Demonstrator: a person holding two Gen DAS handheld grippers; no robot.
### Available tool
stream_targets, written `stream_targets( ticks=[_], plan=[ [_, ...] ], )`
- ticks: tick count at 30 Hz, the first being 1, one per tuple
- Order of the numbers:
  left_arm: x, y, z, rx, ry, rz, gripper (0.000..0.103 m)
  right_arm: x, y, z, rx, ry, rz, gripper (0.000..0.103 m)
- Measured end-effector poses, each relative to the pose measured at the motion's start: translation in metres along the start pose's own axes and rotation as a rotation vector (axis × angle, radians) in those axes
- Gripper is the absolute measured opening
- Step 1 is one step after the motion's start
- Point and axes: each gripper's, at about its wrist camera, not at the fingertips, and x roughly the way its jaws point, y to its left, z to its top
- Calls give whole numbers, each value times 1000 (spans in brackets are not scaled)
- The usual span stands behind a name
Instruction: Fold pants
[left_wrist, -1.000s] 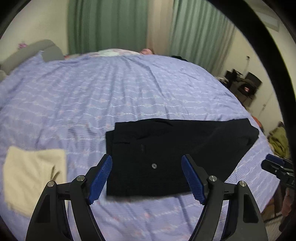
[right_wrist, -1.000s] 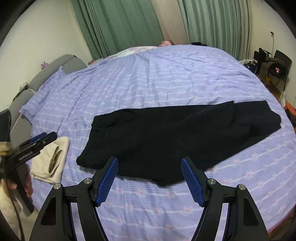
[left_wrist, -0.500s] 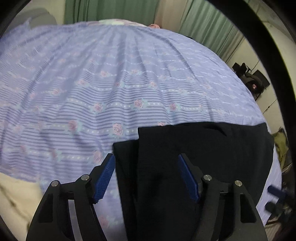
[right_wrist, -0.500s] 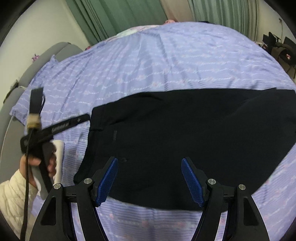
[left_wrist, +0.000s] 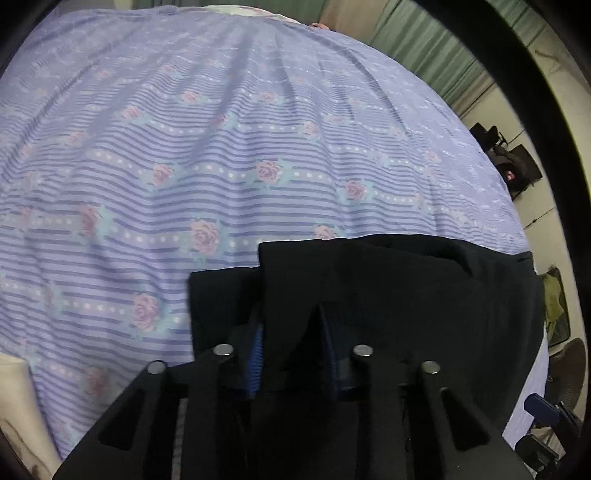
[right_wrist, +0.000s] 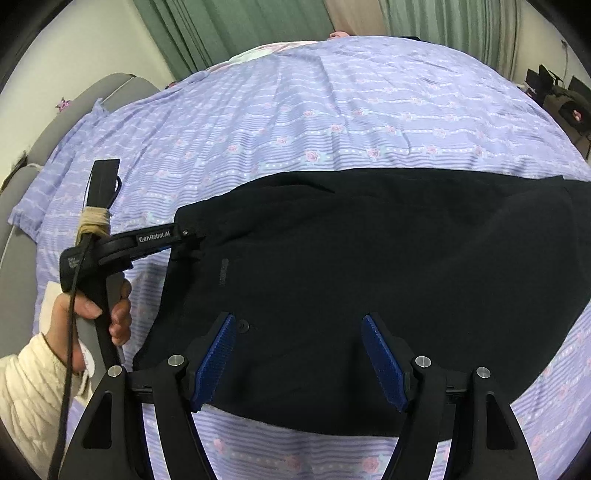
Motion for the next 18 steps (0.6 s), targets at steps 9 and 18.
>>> stream_targets(
  ticks=[9,18],
  plan=[
    [-57,26,-6,-23,-114,26,7,-19,29,7,-69,-71,53,69],
    [-37,18,-8,1,-104,279,34,-17,16,-5,-71,-25,-12,69]
  ],
)
